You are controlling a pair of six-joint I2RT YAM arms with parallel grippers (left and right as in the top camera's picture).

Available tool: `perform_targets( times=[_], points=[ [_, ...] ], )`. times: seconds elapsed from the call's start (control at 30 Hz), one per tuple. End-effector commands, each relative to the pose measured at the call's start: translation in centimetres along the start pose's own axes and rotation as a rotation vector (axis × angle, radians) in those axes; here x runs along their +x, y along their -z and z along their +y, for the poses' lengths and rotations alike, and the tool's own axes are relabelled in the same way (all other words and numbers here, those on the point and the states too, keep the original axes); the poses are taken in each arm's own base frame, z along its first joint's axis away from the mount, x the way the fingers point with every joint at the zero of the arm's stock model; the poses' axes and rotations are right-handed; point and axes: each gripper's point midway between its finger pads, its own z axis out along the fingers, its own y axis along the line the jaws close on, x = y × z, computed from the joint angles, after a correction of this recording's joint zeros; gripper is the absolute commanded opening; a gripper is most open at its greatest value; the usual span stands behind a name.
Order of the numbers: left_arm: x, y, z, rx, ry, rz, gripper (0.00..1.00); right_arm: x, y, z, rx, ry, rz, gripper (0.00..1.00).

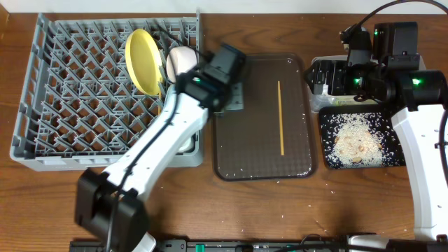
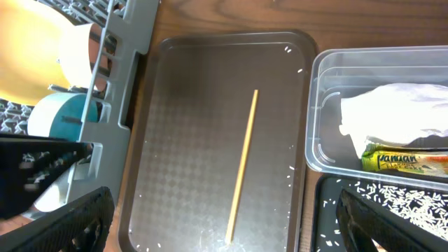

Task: Sort waste into correct bins and load items into the dishwasher

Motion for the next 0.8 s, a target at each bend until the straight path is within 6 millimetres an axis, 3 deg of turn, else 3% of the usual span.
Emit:
perform_targets(
  times=[0.0, 0.27, 0.57, 0.77],
  points=[
    [0.9, -2.9, -2.5, 0.03, -0.028, 0.029, 0.38, 0.0, -0.2, -0.1, 0.003, -0.002, 0.005, 0.99],
    [3.0, -9.2, -6.8, 0.088, -0.029, 0.057, 0.46, 0.0, -0.2, -0.1, 0.003, -0.002, 0.005, 0.99],
    [2.6, -10.8, -10.5, 0.172, -0.066, -0.019, 0.55, 0.0, -0.2, -0.1, 0.003, -0.002, 0.005, 0.99],
    [2.6, -12.2, -10.8, 0.18, -0.065, -0.029, 0.55, 0.0, -0.2, -0.1, 0.003, -0.002, 0.005, 0.99]
  ],
)
